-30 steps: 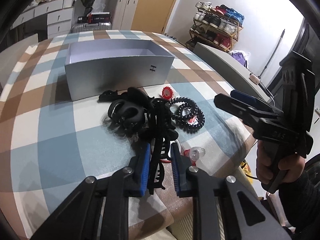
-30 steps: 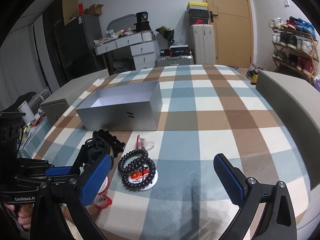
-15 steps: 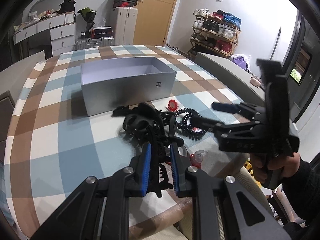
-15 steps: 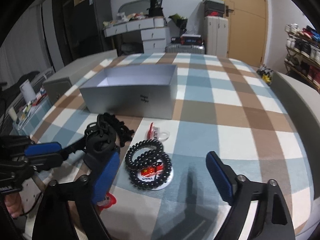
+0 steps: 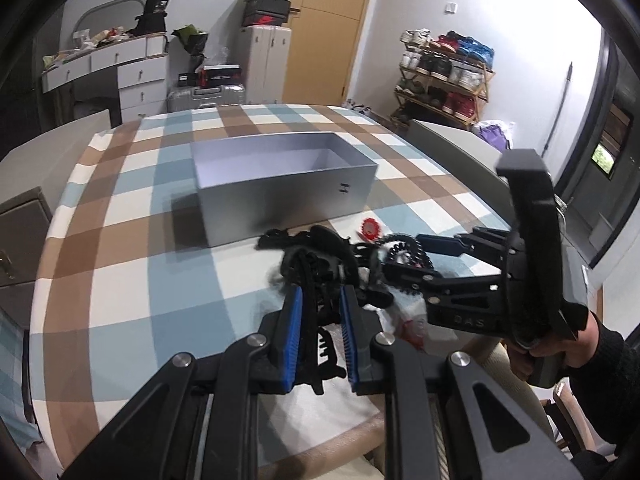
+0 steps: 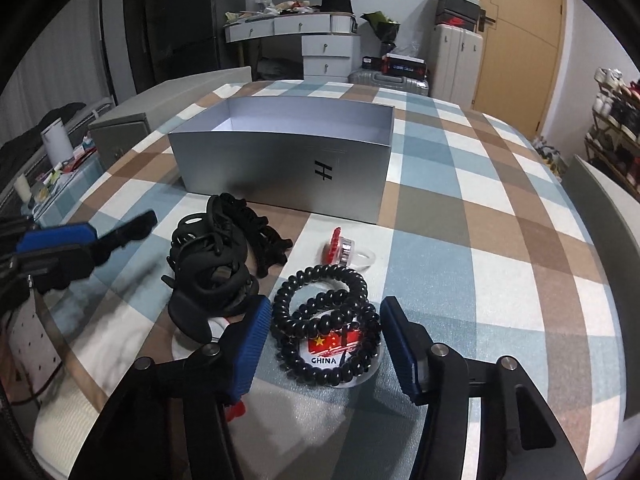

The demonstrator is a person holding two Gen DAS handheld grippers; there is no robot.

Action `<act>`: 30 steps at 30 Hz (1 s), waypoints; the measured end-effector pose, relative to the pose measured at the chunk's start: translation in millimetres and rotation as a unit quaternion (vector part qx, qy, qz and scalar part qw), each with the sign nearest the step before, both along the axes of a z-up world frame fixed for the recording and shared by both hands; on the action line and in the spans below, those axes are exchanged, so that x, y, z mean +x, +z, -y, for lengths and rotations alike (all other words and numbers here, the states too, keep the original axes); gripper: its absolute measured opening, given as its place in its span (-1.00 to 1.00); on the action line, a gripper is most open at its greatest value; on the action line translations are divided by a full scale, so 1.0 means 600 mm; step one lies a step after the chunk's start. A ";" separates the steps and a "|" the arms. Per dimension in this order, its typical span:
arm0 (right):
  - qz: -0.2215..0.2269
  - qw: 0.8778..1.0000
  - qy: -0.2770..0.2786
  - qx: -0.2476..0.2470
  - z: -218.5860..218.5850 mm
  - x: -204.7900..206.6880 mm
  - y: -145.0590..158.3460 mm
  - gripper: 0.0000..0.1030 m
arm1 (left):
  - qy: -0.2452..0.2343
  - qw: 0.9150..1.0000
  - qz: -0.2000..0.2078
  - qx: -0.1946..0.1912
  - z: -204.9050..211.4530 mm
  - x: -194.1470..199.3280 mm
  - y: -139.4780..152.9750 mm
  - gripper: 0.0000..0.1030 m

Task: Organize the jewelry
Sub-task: 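Grasp a black beaded bracelet with the right gripper while the left gripper holds the hair tie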

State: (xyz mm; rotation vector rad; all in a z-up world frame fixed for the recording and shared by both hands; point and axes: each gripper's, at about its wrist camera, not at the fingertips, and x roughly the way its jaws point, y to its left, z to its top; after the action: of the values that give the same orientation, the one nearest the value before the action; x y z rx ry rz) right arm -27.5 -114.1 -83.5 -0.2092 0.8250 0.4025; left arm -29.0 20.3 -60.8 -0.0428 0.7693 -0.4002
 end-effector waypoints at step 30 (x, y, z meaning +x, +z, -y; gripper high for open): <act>-0.038 0.987 0.011 0.156 0.061 0.038 0.010 -0.61 | 0.032 0.999 0.014 0.003 -0.023 0.054 0.018 -0.73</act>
State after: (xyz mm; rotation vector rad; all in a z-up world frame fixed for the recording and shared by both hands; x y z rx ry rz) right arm -4.6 -150.6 -77.7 0.0894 0.8236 0.5581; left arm 3.5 33.8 -50.3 -0.0554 0.7401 -0.3366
